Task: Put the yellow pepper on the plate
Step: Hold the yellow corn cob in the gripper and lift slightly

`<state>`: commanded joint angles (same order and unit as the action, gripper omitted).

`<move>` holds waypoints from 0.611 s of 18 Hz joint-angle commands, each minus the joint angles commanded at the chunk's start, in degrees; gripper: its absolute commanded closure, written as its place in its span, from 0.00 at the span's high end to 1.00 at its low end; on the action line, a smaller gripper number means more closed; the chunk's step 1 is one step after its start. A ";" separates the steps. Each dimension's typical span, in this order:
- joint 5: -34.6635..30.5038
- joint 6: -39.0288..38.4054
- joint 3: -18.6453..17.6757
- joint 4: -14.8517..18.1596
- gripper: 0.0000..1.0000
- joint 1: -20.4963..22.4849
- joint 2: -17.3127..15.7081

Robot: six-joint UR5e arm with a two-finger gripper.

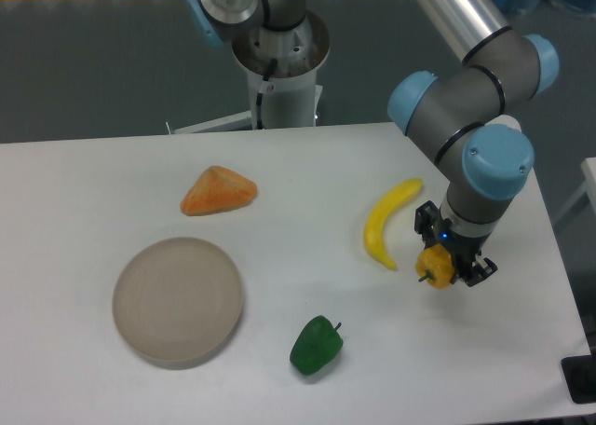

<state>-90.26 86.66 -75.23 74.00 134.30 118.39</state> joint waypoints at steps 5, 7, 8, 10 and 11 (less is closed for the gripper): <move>0.09 -0.44 0.00 0.09 0.26 -0.26 -0.09; 0.17 -2.27 0.00 0.09 0.26 -1.05 -0.09; 0.44 -3.50 0.00 0.09 0.26 -1.32 -0.17; 1.76 -5.88 0.00 0.09 0.26 -2.98 -0.61; 1.67 -7.72 -0.09 0.44 0.26 -4.29 -0.79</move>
<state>-88.59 78.94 -75.32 74.44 130.00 117.60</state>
